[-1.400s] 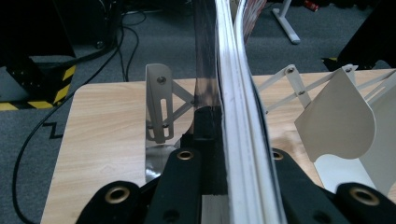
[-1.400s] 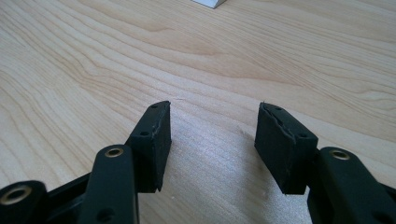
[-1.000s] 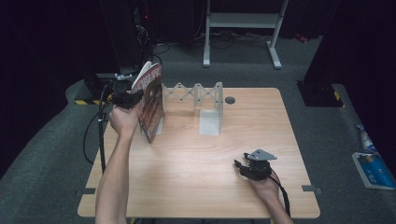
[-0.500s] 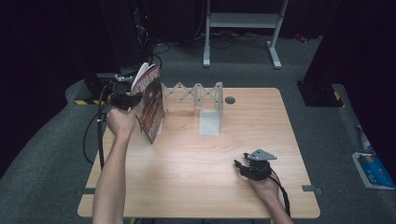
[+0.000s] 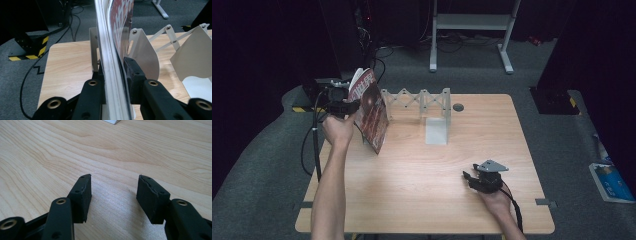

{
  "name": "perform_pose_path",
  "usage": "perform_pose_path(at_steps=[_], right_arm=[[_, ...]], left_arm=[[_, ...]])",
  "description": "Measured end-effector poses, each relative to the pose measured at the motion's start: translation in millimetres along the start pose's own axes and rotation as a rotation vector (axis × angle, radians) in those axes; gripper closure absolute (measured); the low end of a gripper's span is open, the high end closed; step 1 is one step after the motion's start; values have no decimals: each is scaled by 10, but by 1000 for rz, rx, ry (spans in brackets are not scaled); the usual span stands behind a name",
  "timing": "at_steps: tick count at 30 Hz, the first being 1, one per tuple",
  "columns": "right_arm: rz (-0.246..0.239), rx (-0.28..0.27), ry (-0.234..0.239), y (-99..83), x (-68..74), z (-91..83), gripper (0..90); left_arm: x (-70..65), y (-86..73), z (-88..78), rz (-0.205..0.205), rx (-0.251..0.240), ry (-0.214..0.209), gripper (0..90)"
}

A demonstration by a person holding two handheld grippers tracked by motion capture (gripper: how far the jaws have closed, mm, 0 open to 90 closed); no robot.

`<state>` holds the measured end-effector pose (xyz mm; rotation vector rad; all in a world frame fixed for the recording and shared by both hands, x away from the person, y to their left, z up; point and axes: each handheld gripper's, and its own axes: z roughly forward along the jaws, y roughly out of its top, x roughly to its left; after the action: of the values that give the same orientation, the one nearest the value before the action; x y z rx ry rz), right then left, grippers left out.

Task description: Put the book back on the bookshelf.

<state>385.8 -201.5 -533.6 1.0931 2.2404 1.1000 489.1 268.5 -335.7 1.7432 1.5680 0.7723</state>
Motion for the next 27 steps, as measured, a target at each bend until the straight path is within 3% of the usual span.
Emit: perform_pose_path(at_steps=[14, 27], right_arm=[[0, 0, -1, 0, 1, 0, 457], [1, 0, -1, -1, 0, 0, 456]], left_arm=[[123, -9, -28, -27, 25, 17, 723], [219, -26, -101, -37, 44, 25, 555]])
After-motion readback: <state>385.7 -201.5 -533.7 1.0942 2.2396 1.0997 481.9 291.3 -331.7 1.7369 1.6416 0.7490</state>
